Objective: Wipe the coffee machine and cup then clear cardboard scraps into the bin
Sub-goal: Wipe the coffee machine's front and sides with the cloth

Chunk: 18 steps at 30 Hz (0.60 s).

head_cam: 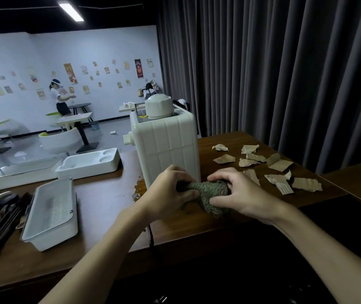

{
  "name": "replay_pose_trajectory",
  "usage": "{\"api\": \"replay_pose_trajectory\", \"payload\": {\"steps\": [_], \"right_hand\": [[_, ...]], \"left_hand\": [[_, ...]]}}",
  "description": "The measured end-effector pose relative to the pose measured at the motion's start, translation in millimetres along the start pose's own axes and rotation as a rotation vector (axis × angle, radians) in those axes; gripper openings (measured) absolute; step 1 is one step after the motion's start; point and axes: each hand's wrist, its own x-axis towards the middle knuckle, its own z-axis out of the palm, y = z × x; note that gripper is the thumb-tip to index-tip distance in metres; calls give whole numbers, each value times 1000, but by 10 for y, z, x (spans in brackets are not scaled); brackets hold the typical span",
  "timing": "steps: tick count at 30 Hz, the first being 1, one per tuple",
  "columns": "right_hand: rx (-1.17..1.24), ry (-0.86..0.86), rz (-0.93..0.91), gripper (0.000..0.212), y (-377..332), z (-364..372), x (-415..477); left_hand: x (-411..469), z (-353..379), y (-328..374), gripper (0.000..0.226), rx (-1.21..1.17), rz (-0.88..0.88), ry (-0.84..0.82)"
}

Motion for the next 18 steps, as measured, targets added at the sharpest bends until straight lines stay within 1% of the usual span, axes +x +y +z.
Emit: {"api": "replay_pose_trajectory", "payload": {"steps": [1, 2, 3, 4, 6, 8, 9, 11, 13, 15, 17, 18], "right_hand": [[-122, 31, -32, 47, 6, 33, 17], [-188, 59, -67, 36, 3, 62, 28], [-198, 84, -90, 26, 8, 87, 35], [-172, 108, -105, 18, 23, 114, 38], [-32, 162, -100, 14, 59, 168, 66], [173, 243, -66, 18, 67, 267, 97], [279, 294, -50, 24, 68, 335, 119], [470, 381, -17, 42, 61, 482, 170], [587, 424, -4, 57, 45, 608, 230], [658, 410, -30, 63, 9, 715, 290], [652, 369, -56, 56, -37, 827, 342], [650, 357, -64, 51, -51, 884, 367]], "left_hand": [[-4, 7, -21, 14, 13, 6, 23], [-8, 17, -42, 13, 12, 10, 43], [-13, 25, -66, 13, 3, 9, 63], [-21, 36, -91, 16, -14, -5, 88], [-36, 63, -132, 20, -76, -56, 146], [-43, 97, -170, 20, -106, -100, 208], [-41, 111, -192, 20, -107, -126, 245], [-24, 129, -247, 22, -124, -192, 311], [-4, 136, -300, 24, -202, -267, 355], [-1, 130, -333, 23, -447, -345, 363], [-13, 93, -352, 22, -722, -395, 338], [-17, 64, -369, 21, -795, -405, 317]]}}
